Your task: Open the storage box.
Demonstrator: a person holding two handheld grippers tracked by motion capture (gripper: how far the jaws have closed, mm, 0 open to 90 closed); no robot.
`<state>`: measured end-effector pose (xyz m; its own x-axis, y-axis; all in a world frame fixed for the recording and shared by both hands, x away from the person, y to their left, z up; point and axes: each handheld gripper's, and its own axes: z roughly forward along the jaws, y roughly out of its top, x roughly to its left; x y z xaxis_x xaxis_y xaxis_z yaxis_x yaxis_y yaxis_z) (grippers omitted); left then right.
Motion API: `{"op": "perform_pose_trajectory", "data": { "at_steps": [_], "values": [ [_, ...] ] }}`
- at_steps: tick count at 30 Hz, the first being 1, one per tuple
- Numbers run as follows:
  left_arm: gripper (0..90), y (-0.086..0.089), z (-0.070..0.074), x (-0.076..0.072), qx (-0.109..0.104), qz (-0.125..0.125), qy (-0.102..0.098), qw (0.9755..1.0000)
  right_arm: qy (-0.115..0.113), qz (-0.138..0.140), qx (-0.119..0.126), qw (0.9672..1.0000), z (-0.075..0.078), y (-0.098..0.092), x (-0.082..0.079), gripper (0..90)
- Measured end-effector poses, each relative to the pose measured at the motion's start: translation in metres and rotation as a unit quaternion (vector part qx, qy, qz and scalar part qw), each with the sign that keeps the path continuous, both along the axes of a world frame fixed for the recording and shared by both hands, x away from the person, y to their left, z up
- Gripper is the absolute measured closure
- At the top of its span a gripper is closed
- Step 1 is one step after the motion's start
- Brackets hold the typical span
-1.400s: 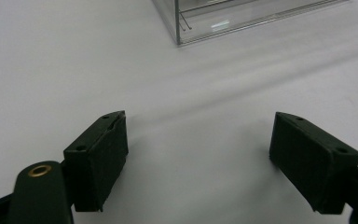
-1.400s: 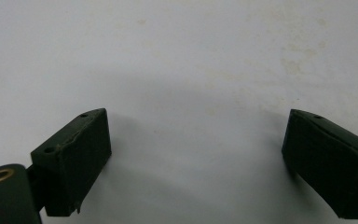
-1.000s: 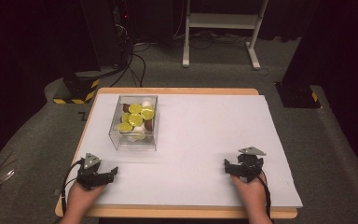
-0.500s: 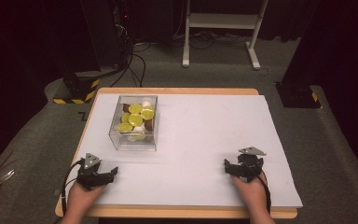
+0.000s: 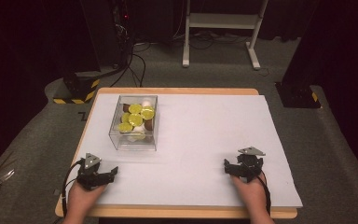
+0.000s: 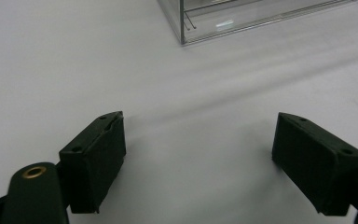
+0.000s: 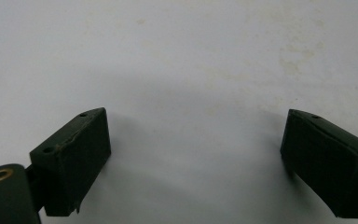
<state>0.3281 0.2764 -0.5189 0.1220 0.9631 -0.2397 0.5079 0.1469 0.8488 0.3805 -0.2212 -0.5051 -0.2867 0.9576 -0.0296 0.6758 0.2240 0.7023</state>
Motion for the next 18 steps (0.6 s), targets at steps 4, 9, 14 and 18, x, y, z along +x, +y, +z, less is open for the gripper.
{"op": "perform_pose_trajectory", "data": {
  "at_steps": [4,9,14,18],
  "values": [
    [17.4,-0.0001,0.0003,-0.0002,0.001,0.001,0.003,1.0,0.001,0.0,0.001,1.0,0.0001,-0.0002,0.0002,8.1],
    [18.7,-0.0011,0.0013,0.0002,0.003,0.0,0.006,1.0,0.001,0.0,0.001,1.0,0.0001,0.0,0.0001,8.1],
    [21.1,-0.0003,0.0023,-0.0003,0.005,-0.01,0.01,0.9999,0.0,0.0,0.0,1.0,0.0001,0.0,0.0,8.1],
    [17.0,0.0017,0.0043,-0.0002,-0.006,-0.008,0.01,0.9999,0.0,0.0,0.0,1.0,0.0001,0.0001,0.0,8.2]
  ]
}}
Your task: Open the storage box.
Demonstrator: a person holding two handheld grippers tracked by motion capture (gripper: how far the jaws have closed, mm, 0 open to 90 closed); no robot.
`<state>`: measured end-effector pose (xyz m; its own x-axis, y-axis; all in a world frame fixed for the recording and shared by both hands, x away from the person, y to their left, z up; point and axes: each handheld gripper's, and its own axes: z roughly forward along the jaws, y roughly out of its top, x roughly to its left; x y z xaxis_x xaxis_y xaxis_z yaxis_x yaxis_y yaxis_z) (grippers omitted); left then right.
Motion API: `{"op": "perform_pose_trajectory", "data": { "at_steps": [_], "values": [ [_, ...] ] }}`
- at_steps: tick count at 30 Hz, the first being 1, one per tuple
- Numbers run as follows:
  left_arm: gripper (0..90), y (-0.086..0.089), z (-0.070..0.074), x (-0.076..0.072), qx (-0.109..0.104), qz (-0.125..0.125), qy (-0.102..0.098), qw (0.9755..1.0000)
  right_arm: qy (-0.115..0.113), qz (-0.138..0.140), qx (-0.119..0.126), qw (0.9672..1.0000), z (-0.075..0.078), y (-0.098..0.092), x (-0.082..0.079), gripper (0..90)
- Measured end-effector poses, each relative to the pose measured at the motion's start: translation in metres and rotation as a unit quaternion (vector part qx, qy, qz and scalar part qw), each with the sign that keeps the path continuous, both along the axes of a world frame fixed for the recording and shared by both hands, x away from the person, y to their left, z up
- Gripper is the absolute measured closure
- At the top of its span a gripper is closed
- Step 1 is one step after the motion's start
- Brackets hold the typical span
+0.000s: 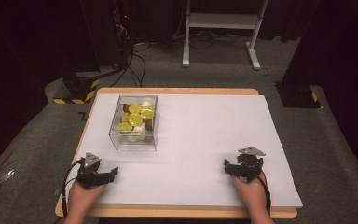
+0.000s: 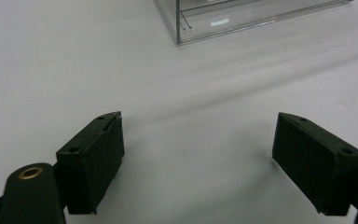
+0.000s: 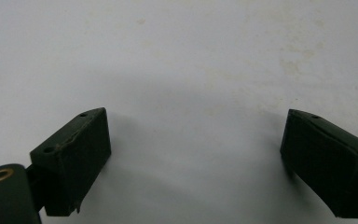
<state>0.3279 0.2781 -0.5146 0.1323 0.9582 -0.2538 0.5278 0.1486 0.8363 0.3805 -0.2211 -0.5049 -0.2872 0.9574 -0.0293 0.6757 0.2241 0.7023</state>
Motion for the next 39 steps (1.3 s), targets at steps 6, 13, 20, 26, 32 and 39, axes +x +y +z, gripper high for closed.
{"op": "perform_pose_trajectory", "data": {
  "at_steps": [6,13,20,26,32,39],
  "values": [
    [16.1,-0.002,0.003,-0.001,0.001,-0.004,-0.008,1.0,0.0,0.0,0.0,1.0,0.0,0.0,0.0,8.2],
    [15.7,-0.01,0.008,-0.003,-0.016,0.0,-0.027,0.9995,-0.001,0.001,-0.001,1.0,0.0,0.0,0.0,8.3],
    [14.9,-0.019,0.01,-0.004,-0.019,-0.022,-0.024,0.9993,-0.001,0.001,-0.001,1.0,0.0,0.0,0.0,8.3],
    [14.6,-0.029,0.011,-0.003,-0.017,-0.024,-0.034,0.999,-0.001,0.002,-0.001,1.0,0.0,0.0,0.0,8.4],
    [14.8,-0.035,0.015,-0.002,-0.018,-0.022,-0.048,0.9984,-0.001,0.003,-0.002,1.0,0.0,0.0,0.0,8.5],
    [14.8,-0.043,0.019,0.002,-0.011,-0.034,-0.05,0.9981,-0.001,0.002,0.0,1.0,0.0,0.0,0.0,8.6]
  ]
}}
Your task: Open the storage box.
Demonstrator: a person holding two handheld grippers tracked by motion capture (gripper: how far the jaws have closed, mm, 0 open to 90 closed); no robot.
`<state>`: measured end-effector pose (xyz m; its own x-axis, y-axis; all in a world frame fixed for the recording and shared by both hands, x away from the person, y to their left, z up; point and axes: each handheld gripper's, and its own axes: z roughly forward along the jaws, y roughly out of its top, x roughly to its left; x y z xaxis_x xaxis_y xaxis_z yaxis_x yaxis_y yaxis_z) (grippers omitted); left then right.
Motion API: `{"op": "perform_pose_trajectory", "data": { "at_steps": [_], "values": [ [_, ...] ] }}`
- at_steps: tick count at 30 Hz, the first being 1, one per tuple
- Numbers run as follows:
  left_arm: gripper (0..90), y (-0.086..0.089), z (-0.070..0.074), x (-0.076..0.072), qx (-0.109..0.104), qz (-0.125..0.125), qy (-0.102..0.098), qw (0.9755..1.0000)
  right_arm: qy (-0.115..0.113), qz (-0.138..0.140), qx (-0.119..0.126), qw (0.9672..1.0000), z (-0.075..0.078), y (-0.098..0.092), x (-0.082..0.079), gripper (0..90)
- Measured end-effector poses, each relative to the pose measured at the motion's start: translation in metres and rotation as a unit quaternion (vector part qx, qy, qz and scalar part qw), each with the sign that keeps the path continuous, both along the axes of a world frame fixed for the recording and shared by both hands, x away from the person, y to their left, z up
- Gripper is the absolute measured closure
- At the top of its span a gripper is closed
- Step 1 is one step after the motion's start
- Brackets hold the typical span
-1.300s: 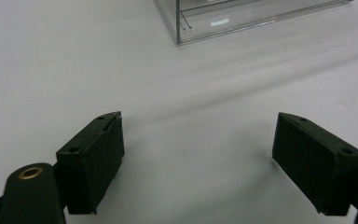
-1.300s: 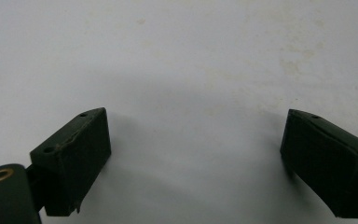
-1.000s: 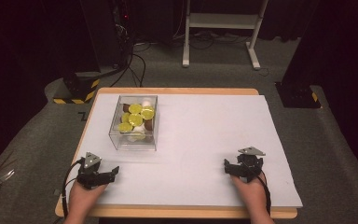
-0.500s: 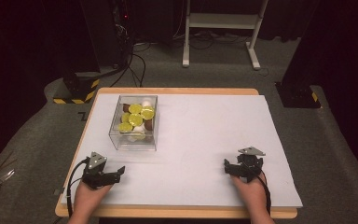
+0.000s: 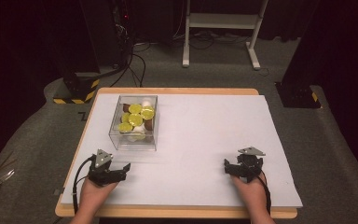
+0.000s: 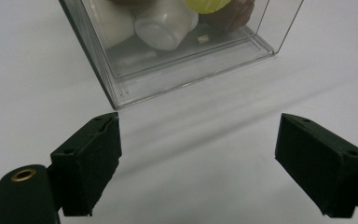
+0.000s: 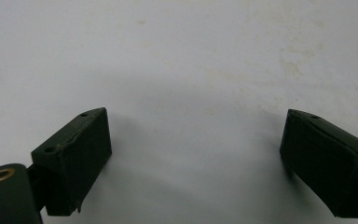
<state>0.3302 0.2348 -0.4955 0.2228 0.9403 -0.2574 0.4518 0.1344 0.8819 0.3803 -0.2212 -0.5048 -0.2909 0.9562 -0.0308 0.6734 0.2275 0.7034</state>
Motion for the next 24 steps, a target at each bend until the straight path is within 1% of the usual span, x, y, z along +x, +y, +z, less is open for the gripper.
{"op": "perform_pose_trajectory", "data": {
  "at_steps": [1,2,3,4,5,6,8,9,11,12,15,16,18,20,21,24],
  "values": [
    [14.8,-0.001,0.002,0.001,-0.001,0.003,-0.003,1.0,0.0,0.0,0.0,1.0,0.0,0.0,0.0,8.6],
    [14.8,-0.003,0.004,0.002,-0.009,0.003,-0.004,0.9999,-0.001,0.001,-0.001,1.0,0.0,0.0,0.0,8.5],
    [14.9,-0.004,0.006,0.004,-0.012,0.002,-0.006,0.9999,0.0,0.001,0.001,1.0,0.0,0.0,0.0,8.5],
    [14.8,-0.006,0.007,0.005,-0.016,0.007,-0.01,0.9998,0.001,0.0,0.002,1.0,0.0,0.0,0.0,8.5],
    [14.9,-0.007,0.01,0.006,-0.011,0.005,-0.012,0.9999,0.001,0.0,0.002,1.0,0.0,0.0,0.0,8.5],
    [14.9,-0.009,0.012,0.007,-0.017,0.009,-0.016,0.9997,0.001,0.0,0.002,1.0,0.0,0.0,0.0,8.6],
    [14.9,-0.011,0.016,0.008,-0.017,0.007,-0.017,0.9997,0.001,0.001,0.002,1.0,0.0,0.0,0.0,8.7],
    [14.9,-0.013,0.017,0.009,-0.019,0.008,-0.022,0.9995,0.001,0.0,0.003,1.0,0.0,0.0,0.0,8.8],
    [14.9,-0.015,0.021,0.011,-0.014,0.012,-0.026,0.9995,0.001,0.001,0.003,1.0,0.0,0.0,0.0,8.9],
    [14.7,-0.017,0.022,0.012,-0.017,0.014,-0.029,0.9993,0.002,0.001,0.003,1.0,0.0,-0.001,0.0,9.0],
    [14.6,-0.02,0.026,0.015,-0.014,0.015,-0.03,0.9994,0.003,0.004,0.003,1.0,0.001,-0.001,0.0,9.5],
    [14.6,-0.021,0.026,0.016,-0.016,0.016,-0.033,0.9992,0.002,0.006,0.002,1.0,0.001,-0.002,0.0,10.0],
    [14.4,-0.024,0.028,0.018,-0.019,0.019,-0.035,0.999,0.003,0.007,0.004,1.0,0.002,-0.002,-0.001,13.3],
    [14.3,-0.026,0.029,0.02,-0.016,0.016,-0.034,0.9991,0.003,0.012,0.004,0.9999,0.002,-0.003,-0.003,14.1],
    [14.3,-0.027,0.03,0.022,-0.015,0.016,-0.036,0.9991,-0.003,0.013,-0.002,0.9999,0.003,-0.004,-0.004,14.4],
    [14.3,-0.03,0.031,0.025,-0.02,0.02,-0.04,0.9988,-0.009,0.014,-0.005,0.9998,0.004,-0.005,-0.005,15.0]
  ]
}}
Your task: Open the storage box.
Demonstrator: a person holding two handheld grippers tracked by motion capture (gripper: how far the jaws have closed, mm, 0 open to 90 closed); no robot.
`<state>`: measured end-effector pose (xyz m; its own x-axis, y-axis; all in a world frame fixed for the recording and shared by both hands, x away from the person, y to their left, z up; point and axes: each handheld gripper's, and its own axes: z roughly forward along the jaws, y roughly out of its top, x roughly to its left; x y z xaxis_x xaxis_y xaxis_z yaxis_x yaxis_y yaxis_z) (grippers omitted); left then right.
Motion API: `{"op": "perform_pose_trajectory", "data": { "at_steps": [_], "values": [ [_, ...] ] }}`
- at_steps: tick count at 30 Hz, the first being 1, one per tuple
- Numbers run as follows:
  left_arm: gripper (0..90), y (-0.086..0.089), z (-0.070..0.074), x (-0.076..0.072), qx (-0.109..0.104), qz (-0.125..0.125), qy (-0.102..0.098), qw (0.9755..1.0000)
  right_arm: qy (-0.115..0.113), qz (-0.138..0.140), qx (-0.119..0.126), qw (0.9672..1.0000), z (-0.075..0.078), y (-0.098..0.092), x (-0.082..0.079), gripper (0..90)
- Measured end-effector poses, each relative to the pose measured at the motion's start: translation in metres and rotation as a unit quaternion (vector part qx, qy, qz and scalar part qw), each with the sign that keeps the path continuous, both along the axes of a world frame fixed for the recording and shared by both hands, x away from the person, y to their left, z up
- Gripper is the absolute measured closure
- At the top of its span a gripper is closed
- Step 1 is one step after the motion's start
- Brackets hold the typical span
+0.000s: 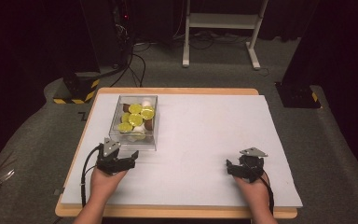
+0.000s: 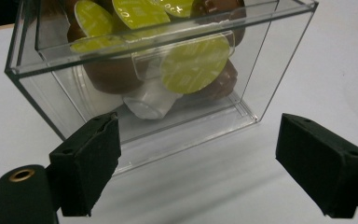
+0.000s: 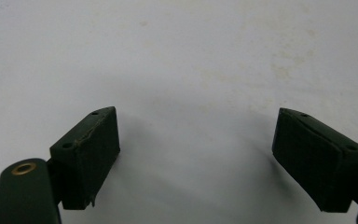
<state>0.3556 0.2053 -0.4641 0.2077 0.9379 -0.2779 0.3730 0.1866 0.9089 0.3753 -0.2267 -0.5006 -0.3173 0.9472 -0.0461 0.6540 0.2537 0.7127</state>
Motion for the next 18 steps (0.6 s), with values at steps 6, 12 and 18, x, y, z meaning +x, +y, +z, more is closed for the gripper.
{"op": "perform_pose_trajectory", "data": {
  "at_steps": [6,12,18],
  "values": [
    [14.3,-0.005,0.001,0.007,-0.012,0.004,0.0,0.9999,-0.002,-0.002,0.002,1.0,0.0,-0.009,-0.002,16.9],
    [14.9,-0.01,0.001,0.015,-0.018,0.016,-0.002,0.9997,0.0,-0.006,-0.001,1.0,0.0,-0.012,-0.003,17.8],
    [15.3,-0.011,0.003,0.021,-0.017,0.023,-0.006,0.9996,0.001,-0.002,0.003,1.0,-0.001,-0.014,-0.002,18.3]
  ]
}}
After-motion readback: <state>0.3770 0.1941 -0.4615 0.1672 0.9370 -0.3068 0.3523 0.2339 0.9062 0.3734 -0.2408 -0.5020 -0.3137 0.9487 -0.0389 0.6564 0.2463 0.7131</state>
